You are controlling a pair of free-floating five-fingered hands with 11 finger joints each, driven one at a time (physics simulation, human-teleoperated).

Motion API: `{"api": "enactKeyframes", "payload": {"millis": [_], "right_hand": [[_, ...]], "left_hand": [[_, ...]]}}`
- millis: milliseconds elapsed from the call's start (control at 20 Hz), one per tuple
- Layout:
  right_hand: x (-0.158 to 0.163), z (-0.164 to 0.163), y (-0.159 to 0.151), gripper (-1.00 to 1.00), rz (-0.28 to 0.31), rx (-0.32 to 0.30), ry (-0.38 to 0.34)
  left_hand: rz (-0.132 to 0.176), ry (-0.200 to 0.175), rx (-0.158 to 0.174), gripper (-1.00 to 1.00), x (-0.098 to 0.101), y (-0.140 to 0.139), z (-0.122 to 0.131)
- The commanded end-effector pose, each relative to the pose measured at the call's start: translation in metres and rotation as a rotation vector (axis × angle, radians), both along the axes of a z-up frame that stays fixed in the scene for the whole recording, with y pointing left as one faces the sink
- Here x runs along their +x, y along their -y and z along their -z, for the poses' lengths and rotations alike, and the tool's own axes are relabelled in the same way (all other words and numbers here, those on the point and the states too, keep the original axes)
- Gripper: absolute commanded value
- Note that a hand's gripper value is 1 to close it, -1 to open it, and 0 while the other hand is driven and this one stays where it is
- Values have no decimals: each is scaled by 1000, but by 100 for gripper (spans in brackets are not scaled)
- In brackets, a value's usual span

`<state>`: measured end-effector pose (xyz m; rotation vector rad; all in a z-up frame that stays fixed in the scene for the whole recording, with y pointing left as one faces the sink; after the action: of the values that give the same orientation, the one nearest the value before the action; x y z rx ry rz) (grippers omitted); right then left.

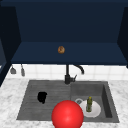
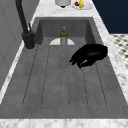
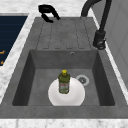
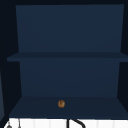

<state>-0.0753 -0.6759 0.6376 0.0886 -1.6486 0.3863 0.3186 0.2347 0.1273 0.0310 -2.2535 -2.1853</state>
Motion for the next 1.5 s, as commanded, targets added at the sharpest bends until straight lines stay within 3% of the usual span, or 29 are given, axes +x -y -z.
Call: {"api": "enactKeyframes", "payload": {"millis": [0, 100, 150, 250, 300, 450, 550, 800, 850, 1200, 1450], "right_hand": [[16, 9, 17, 100, -43, 0, 0], [18, 6, 21, 100, -74, 1, 1], [6, 1, 20, 100, -121, 1, 11], [6, 4, 29, 100, -113, -1, -1], [4, 7, 30, -100, -126, -6, 0], [4, 14, 36, -100, -139, -59, -19], [4, 20, 45, -100, -155, -41, -29], [5, 33, 48, -100, -219, -84, -41], [5, 41, 46, -100, -264, -67, -47], [7, 68, 48, -100, -396, -115, -84], [8, 105, 45, -100, -477, -128, -68]], "left_hand": [[0, 0, 0, 0, 0, 0, 0], [0, 0, 0, 0, 0, 0, 0], [0, 0, 0, 0, 0, 0, 0], [0, 0, 0, 0, 0, 0, 0], [0, 0, 0, 0, 0, 0, 0], [0, 0, 0, 0, 0, 0, 0], [0, 0, 0, 0, 0, 0, 0], [0, 0, 0, 0, 0, 0, 0], [0, 0, 0, 0, 0, 0, 0], [0, 0, 0, 0, 0, 0, 0], [0, 0, 0, 0, 0, 0, 0]]}}
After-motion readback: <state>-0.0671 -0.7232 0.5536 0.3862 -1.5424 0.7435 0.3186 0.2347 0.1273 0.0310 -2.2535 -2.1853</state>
